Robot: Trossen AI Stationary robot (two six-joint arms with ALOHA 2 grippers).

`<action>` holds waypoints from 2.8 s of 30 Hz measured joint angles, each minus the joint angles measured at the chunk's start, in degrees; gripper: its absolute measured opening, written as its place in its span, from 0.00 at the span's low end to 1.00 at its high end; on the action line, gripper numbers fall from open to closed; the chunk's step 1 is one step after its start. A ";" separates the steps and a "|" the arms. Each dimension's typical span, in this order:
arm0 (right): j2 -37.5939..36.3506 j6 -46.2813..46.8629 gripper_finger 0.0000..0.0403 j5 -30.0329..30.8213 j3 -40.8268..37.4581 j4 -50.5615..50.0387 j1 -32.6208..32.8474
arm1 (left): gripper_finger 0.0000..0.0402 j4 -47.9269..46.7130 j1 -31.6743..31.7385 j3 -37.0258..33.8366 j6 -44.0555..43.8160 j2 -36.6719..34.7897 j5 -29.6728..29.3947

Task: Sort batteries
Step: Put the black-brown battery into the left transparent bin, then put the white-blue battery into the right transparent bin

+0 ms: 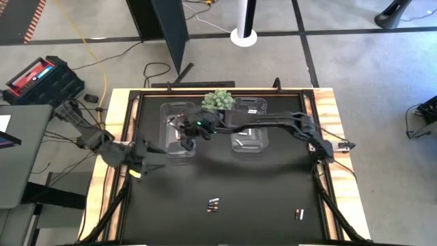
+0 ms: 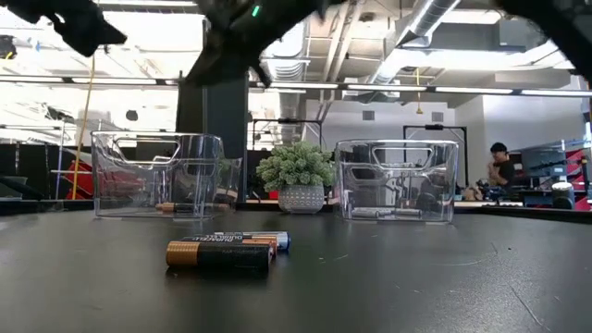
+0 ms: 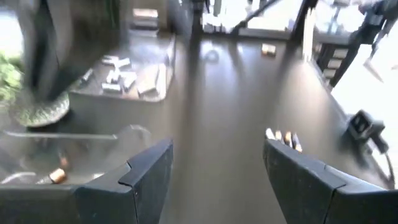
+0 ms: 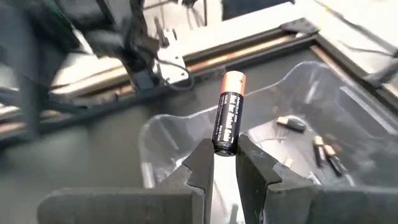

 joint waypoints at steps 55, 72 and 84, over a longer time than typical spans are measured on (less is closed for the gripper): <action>5.81 -10.45 0.44 -8.09 19.85 -33.25 -8.20 | 0.61 -5.30 0.00 0.00 -3.98 -2.96 -4.67; -10.31 7.72 0.42 8.46 -1.53 -36.54 6.30 | 0.61 -5.17 -0.02 0.00 -3.98 -2.98 -4.67; -25.68 32.79 0.42 13.59 -32.18 -14.52 25.50 | 0.61 -5.14 -0.02 0.00 -3.99 -2.71 -4.67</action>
